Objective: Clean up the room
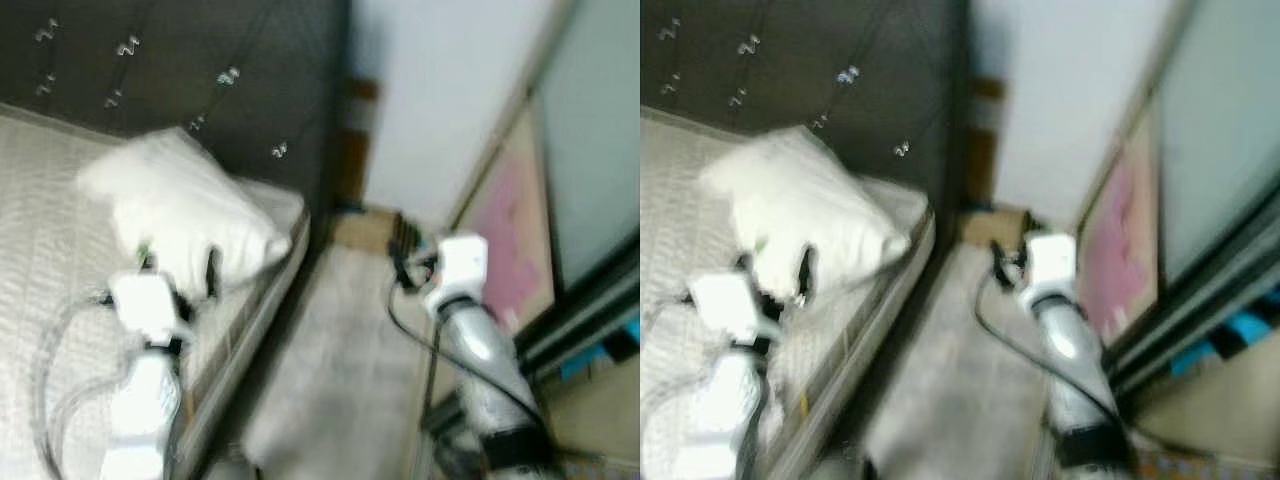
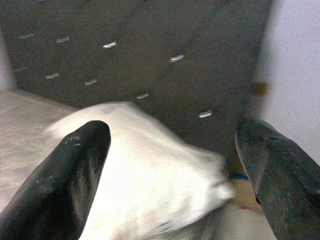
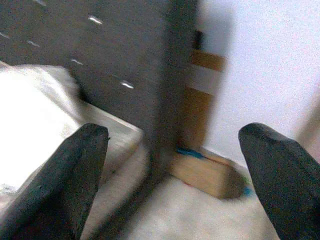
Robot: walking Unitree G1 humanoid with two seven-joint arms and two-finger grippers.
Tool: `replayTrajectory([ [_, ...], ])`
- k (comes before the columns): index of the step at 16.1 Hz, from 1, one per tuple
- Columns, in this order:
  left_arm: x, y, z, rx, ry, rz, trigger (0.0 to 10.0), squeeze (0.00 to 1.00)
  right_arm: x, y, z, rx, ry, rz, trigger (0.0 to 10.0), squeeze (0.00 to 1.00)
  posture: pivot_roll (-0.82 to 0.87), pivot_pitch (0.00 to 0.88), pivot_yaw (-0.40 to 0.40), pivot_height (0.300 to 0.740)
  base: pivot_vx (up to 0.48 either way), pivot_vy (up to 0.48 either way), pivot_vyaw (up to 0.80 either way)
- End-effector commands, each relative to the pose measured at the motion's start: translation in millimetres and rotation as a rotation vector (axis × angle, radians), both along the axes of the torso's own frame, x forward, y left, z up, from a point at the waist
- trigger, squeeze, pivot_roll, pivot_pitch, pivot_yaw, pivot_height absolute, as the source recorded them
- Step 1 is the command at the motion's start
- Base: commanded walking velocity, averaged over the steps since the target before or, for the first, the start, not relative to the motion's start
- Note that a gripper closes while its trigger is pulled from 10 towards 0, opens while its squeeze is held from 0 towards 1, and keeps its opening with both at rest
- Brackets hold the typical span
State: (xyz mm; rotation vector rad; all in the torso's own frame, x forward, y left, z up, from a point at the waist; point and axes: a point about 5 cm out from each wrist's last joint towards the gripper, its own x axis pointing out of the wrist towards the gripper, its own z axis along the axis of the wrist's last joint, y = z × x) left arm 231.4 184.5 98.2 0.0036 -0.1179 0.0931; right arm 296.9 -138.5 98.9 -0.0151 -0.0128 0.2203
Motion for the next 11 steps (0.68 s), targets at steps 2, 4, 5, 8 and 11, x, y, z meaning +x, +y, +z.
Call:
replayTrajectory([
  [2,4.9,-3.7,4.0,0.001,0.003,-0.007,10.0,0.00,0.7,-2.5,-2.4,0.002,0.020,0.008,10.0,0.00,0.00,0.000,-0.079,0.740,0.000,0.000,0.80],
  [4,6.1,-3.7,4.8,0.002,0.005,-0.002,10.0,0.00,0.8,-2.3,-1.1,-0.005,0.013,0.011,10.0,0.00,0.00,0.000,-0.073,0.740,0.000,0.000,0.80],
  [5,6.6,-3.5,4.4,-0.010,0.011,0.003,10.0,0.00,0.5,-2.9,-0.8,-0.004,0.015,0.011,10.0,0.00,0.00,0.000,-0.071,0.740,0.000,0.000,0.80],
  [8,7.5,-4.5,4.3,-0.014,0.020,-0.002,10.0,0.00,0.7,-3.9,-0.9,0.000,0.023,0.010,10.0,0.00,-0.01,0.000,-0.073,0.740,0.000,0.000,0.80],
  [11,7.5,-4.1,3.9,-0.011,0.029,0.014,10.0,0.00,1.7,-4.1,-1.6,0.006,0.032,0.014,10.0,0.00,0.00,0.000,-0.078,0.740,0.000,0.000,0.80],
])
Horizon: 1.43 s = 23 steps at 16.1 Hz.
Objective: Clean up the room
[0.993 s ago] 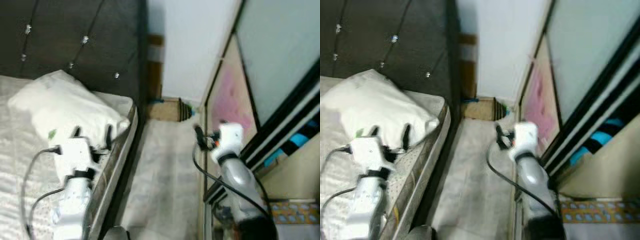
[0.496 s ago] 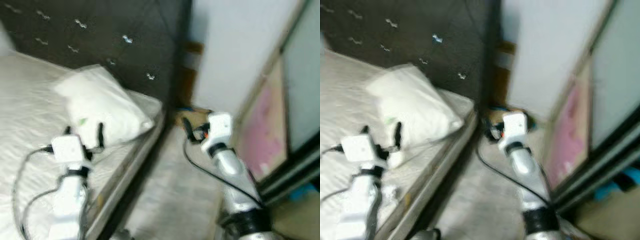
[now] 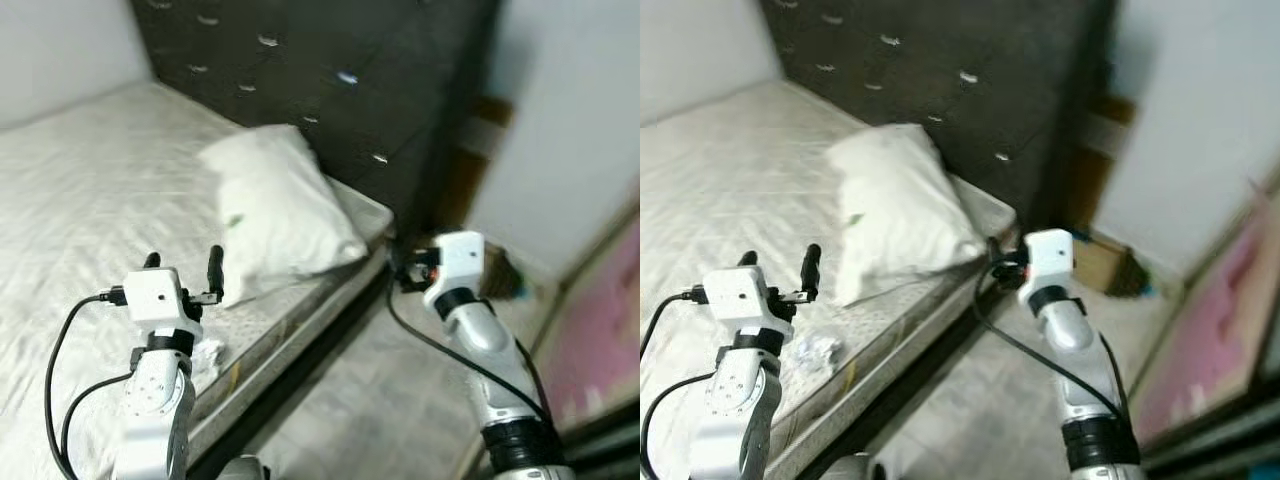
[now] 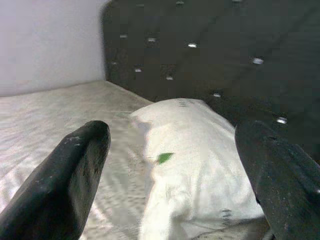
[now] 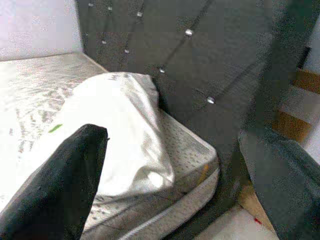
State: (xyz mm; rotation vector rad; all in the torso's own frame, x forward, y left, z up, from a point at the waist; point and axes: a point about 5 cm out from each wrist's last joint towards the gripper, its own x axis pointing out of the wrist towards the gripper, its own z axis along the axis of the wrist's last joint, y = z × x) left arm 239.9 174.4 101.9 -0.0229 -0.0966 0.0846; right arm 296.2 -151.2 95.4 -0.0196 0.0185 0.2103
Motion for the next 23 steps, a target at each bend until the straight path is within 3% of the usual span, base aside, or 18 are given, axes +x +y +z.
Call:
replayTrajectory([
  [1,-1.0,6.8,0.4,0.013,0.010,0.029,10.0,0.00,2.9,8.9,2.2,0.017,0.003,0.024,10.0,0.00,0.00,0.000,-0.079,0.740,0.000,0.000,0.80],
  [19,1.4,6.1,-0.3,-0.003,0.034,0.024,10.0,0.00,5.0,7.8,2.6,0.037,0.015,0.027,10.0,0.00,0.00,0.000,-0.084,0.740,0.000,0.000,0.80],
  [23,1.7,4.3,0.1,-0.015,0.023,0.006,10.0,0.00,5.5,6.1,2.2,0.051,0.018,0.021,10.0,0.00,0.00,0.000,-0.087,0.740,0.072,0.000,0.12],
])
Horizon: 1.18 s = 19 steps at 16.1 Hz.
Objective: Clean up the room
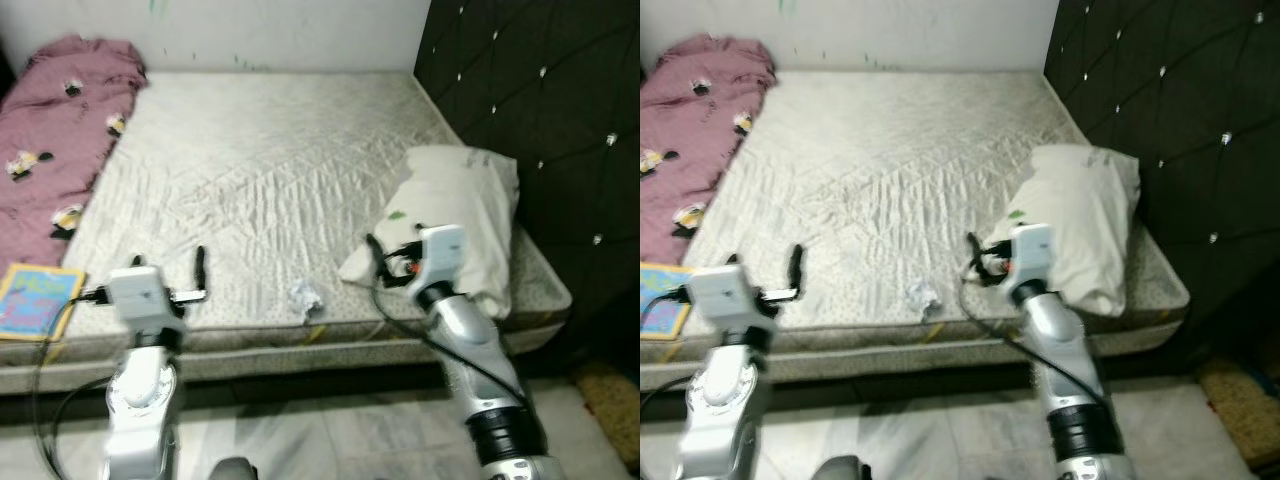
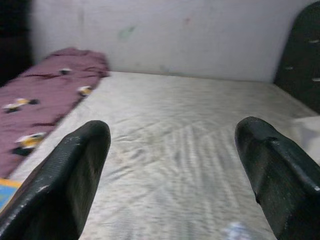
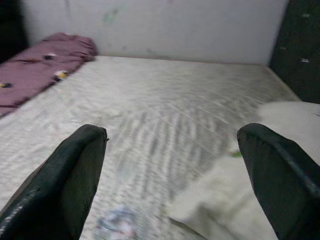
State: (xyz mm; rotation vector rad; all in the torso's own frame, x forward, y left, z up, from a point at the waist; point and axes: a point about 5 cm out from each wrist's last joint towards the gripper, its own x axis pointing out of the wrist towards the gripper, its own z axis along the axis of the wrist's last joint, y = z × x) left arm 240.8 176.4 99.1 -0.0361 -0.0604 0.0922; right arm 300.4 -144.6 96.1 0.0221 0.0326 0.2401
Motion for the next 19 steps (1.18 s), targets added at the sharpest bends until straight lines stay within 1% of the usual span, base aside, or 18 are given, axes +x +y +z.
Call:
replayTrajectory([
  [1,0.7,1.8,3.2,0.001,-0.014,-0.005,10.0,0.00,1.4,-0.8,1.4,0.011,0.000,-0.009,10.0,0.00,0.00,0.000,-0.087,0.740,0.304,0.000,0.00],
  [11,0.5,0.7,4.3,0.010,-0.018,-0.016,10.0,0.00,2.3,-1.1,-0.3,0.020,0.016,-0.012,10.0,0.00,0.01,0.000,-0.092,0.740,0.319,0.000,0.00],
  [15,0.9,0.5,3.2,0.008,-0.007,-0.017,10.0,0.00,2.9,-2.2,-1.8,0.025,0.028,-0.017,10.0,0.00,0.01,0.000,-0.095,0.740,0.402,0.000,0.00],
  [19,2.0,3.9,2.8,-0.026,0.000,-0.004,10.0,0.00,5.1,1.6,-0.4,0.028,0.028,-0.001,10.0,0.00,0.01,0.000,-0.084,0.740,0.000,0.000,0.00],
])
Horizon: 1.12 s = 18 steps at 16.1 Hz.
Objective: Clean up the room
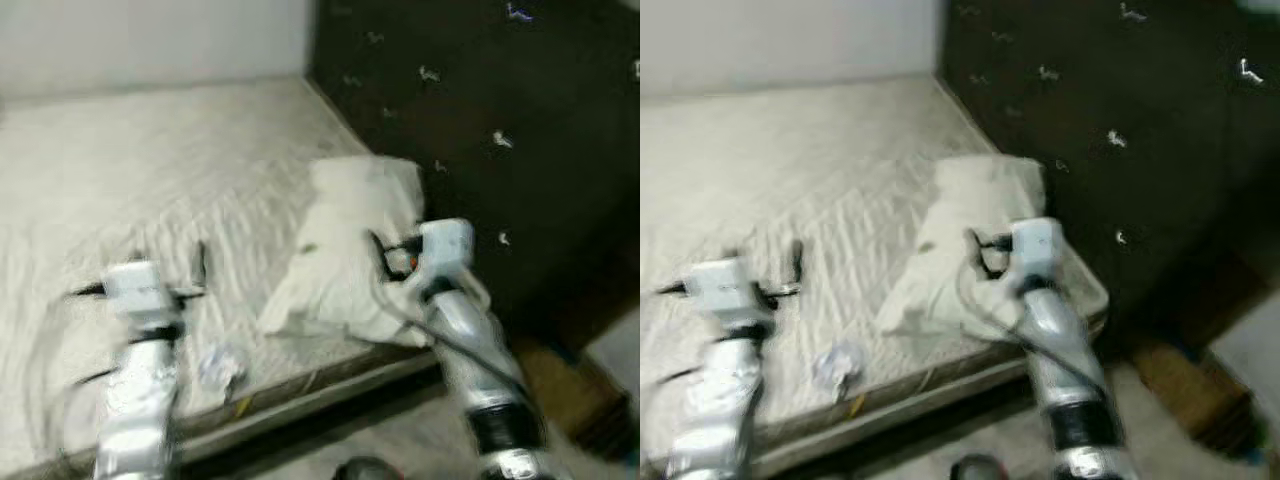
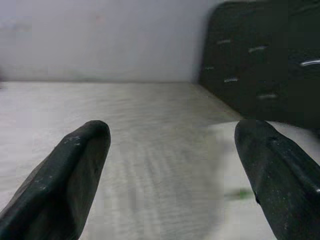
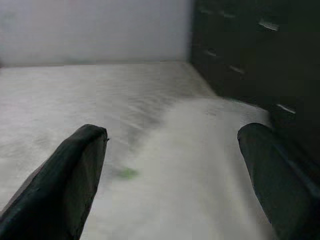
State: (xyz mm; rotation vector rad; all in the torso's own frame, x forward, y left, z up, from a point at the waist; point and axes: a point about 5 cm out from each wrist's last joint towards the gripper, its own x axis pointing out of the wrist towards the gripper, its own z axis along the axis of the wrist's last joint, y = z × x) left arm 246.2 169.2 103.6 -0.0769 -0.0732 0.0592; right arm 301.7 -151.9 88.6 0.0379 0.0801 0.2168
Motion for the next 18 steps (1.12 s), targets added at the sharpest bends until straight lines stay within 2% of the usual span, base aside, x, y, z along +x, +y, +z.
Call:
replayTrajectory([
  [1,-2.2,12.4,-2.5,0.012,0.023,0.038,10.0,0.00,4.5,10.1,7.9,0.007,-0.028,0.026,10.0,0.00,0.00,0.000,-0.083,0.740,0.000,0.000,0.80],
  [4,-0.6,12.0,-1.9,0.004,0.024,0.035,10.0,0.00,5.7,10.1,8.7,0.011,-0.027,0.023,10.0,0.00,0.00,0.000,-0.086,0.740,0.000,0.245,0.69],
  [8,0.4,11.8,-2.5,-0.017,0.030,0.029,10.0,0.00,6.6,8.2,8.4,0.020,-0.021,0.012,10.0,0.00,0.00,0.000,-0.085,0.740,0.000,0.480,0.00],
  [13,1.9,8.6,-0.3,0.002,0.025,-0.005,10.0,0.00,7.3,8.3,8.5,0.023,-0.019,0.009,10.0,0.00,-0.01,0.000,-0.082,0.740,0.000,0.480,0.00],
  [17,1.4,10.4,2.1,0.005,0.010,0.007,10.0,0.00,7.1,8.6,8.1,0.026,-0.015,0.008,10.0,0.00,0.00,0.000,-0.081,0.740,0.000,0.450,0.00],
  [18,0.2,11.6,2.5,-0.003,0.005,0.024,10.0,0.00,6.7,8.4,7.7,0.027,-0.012,0.008,10.0,0.00,0.00,0.000,-0.082,0.740,0.000,0.000,0.00],
])
